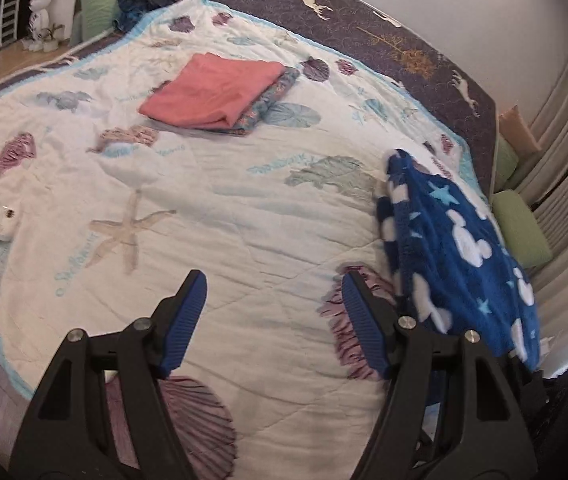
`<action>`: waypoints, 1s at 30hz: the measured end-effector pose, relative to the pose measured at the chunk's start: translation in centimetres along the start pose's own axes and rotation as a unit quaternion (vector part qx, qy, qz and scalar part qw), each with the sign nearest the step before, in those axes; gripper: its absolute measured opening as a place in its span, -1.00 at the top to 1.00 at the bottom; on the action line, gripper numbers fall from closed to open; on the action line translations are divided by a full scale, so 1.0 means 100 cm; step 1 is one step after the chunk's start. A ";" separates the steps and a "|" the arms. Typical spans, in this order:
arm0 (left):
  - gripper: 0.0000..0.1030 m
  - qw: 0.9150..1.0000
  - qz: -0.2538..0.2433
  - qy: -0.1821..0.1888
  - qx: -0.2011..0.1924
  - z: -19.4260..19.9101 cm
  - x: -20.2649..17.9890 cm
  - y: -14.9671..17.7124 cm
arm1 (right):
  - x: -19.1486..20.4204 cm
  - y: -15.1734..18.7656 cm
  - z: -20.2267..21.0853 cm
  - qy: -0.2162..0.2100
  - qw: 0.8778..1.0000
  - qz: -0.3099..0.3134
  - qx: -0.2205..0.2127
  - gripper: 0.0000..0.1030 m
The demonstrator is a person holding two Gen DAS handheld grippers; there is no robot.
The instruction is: Fold small clothes
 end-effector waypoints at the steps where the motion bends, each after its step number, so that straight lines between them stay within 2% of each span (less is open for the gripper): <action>1: -0.41 1.000 0.001 0.014 0.006 -0.003 -0.002 -0.001 | -0.003 -0.001 0.001 -0.001 1.000 -0.009 -0.002 0.12; 2: -0.46 1.000 0.002 0.024 0.010 -0.006 -0.005 -0.002 | -0.007 -0.001 0.004 -0.005 1.000 -0.019 -0.004 0.41; 4: -0.47 0.999 0.006 0.049 0.020 -0.015 -0.012 -0.006 | -0.022 -0.003 0.010 -0.039 0.998 -0.058 -0.006 0.61; 6: -0.47 0.997 0.010 0.074 0.034 -0.026 -0.020 -0.010 | -0.045 -0.002 0.014 -0.088 0.989 -0.123 -0.004 0.69; 8: -0.47 0.993 0.015 0.107 0.056 -0.042 -0.030 -0.015 | -0.070 0.002 0.015 -0.141 0.971 -0.193 -0.004 0.72; 10: -0.48 0.988 0.020 0.133 0.079 -0.057 -0.040 -0.018 | -0.087 0.007 0.015 -0.176 0.955 -0.239 -0.005 0.73; 12: -0.48 0.978 0.038 0.178 0.103 -0.073 -0.049 -0.022 | -0.095 0.011 0.017 -0.195 0.945 -0.262 -0.006 0.73; 14: -0.49 0.958 0.086 0.241 0.130 -0.094 -0.052 -0.025 | -0.098 0.012 0.020 -0.201 0.941 -0.271 -0.008 0.73; 16: -0.49 0.948 0.121 0.252 0.150 -0.112 -0.054 -0.027 | -0.099 0.013 0.022 -0.202 0.940 -0.274 -0.010 0.73; 19: -0.47 0.950 0.102 0.243 0.164 -0.130 -0.068 -0.031 | -0.101 0.013 0.026 -0.202 0.939 -0.278 -0.015 0.73; 21: -0.22 0.944 0.093 0.264 0.177 -0.137 -0.079 -0.032 | -0.102 0.013 0.028 -0.203 0.938 -0.282 -0.018 0.73; 22: 0.09 0.942 0.093 0.268 0.178 -0.138 -0.081 -0.034 | -0.104 0.013 0.028 -0.204 0.937 -0.284 -0.019 0.73; 25: 0.35 0.946 0.061 0.270 0.166 -0.129 -0.096 -0.044 | -0.109 0.015 0.032 -0.203 0.934 -0.293 -0.026 0.74; 30: 0.42 0.953 -0.004 0.270 0.136 -0.098 -0.136 -0.061 | -0.127 0.018 0.049 -0.207 0.924 -0.317 -0.055 0.74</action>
Point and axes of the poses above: each gripper's, at about its wrist camera, not at the fingertips, and z roughly against the way its jaws point, x to its left, y to its underside, the point moved 1 cm from there along -z, roughly the way its jaws point, and after that the axes turned 4 degrees about y, right-handed, at the moved point
